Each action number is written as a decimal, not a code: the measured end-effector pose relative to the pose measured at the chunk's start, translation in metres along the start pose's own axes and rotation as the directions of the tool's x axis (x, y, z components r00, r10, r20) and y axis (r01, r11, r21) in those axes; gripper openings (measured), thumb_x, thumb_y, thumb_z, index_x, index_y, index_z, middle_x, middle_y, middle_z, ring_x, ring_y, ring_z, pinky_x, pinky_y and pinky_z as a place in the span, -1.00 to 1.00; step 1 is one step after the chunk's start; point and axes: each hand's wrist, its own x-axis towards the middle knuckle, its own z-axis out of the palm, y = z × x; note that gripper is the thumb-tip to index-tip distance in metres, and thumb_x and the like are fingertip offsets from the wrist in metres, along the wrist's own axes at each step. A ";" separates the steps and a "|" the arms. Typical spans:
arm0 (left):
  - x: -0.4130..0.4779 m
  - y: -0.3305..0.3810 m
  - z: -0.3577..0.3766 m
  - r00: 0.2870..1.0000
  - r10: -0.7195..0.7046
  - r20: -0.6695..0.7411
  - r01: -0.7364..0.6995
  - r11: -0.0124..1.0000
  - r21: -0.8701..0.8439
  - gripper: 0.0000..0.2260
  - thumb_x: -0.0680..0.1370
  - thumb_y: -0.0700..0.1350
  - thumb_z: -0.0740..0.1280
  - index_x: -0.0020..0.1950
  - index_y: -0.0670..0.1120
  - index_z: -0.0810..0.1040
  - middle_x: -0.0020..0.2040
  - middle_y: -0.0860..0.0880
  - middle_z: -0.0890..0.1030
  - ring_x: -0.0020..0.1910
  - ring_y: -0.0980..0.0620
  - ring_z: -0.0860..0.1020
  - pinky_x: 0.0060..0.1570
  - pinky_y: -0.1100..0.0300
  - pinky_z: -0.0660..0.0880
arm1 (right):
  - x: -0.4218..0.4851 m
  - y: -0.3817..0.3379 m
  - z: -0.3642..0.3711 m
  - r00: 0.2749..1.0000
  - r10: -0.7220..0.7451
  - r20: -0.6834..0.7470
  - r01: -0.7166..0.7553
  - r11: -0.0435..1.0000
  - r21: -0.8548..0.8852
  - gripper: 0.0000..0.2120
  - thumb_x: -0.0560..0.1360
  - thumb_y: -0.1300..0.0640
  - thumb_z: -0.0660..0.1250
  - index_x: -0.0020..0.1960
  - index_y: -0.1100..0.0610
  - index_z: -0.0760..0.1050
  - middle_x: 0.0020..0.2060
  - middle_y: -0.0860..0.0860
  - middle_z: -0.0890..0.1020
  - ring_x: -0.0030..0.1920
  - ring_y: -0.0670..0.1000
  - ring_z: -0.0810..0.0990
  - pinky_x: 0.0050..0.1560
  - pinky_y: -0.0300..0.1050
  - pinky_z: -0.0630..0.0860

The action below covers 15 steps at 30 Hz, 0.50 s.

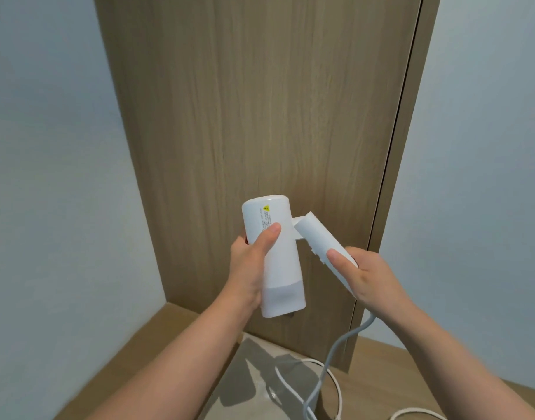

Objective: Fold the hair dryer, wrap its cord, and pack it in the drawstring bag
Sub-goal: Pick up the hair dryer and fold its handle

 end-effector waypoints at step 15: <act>0.003 -0.053 -0.005 0.985 -0.168 -0.041 0.158 0.969 -0.188 -0.46 0.39 0.07 0.48 0.26 -0.13 0.43 0.10 -0.20 0.63 0.01 -0.14 0.64 -0.06 -0.04 0.59 | -0.003 0.033 0.039 0.995 0.098 -0.014 -0.099 0.994 -0.036 -0.59 0.55 -0.18 0.08 -0.10 0.14 0.47 -0.27 0.01 0.53 -0.24 0.02 0.52 -0.26 -0.07 0.45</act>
